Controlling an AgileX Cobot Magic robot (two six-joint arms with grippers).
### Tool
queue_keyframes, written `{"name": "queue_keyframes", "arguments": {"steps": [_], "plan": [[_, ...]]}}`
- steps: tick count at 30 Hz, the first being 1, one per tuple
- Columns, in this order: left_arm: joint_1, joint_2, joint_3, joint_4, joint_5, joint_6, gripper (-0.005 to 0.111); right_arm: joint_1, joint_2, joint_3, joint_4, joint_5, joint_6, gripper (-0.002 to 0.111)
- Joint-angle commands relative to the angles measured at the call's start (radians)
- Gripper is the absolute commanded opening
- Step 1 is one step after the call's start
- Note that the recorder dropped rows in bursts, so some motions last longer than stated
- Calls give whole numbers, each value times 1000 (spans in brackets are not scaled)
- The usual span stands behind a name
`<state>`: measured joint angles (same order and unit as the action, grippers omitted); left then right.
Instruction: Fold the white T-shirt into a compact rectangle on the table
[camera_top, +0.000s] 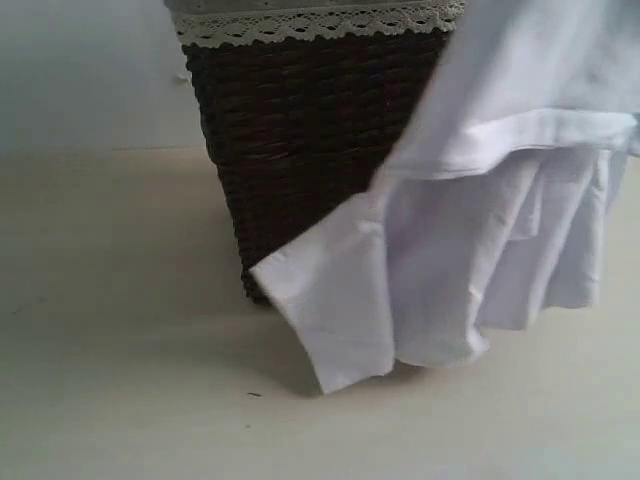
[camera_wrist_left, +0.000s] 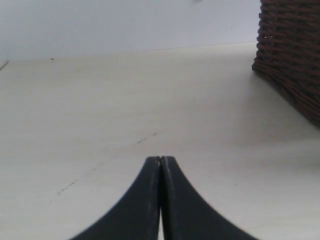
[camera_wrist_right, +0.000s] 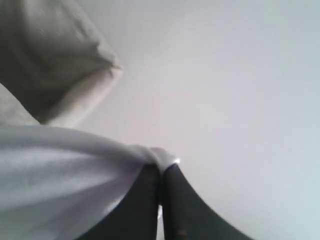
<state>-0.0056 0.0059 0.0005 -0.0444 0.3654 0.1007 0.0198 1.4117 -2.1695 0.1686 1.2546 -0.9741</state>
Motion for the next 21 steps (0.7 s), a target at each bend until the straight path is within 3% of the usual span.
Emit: {"name": "queue_keyframes", "arguments": {"steps": [1, 6, 16, 21], "plan": [[-6, -6, -1, 0, -7, -2, 0, -181, 10, -1, -28, -33, -58, 0], [-6, -6, -1, 0, -7, -2, 0, -325, 20, 64, -47, -33, -60, 0], [-6, -6, -1, 0, -7, -2, 0, -323, -59, 774, 321, -33, -71, 0], [-6, -6, -1, 0, -7, -2, 0, -323, -62, 1002, 558, -33, -79, 0]]}}
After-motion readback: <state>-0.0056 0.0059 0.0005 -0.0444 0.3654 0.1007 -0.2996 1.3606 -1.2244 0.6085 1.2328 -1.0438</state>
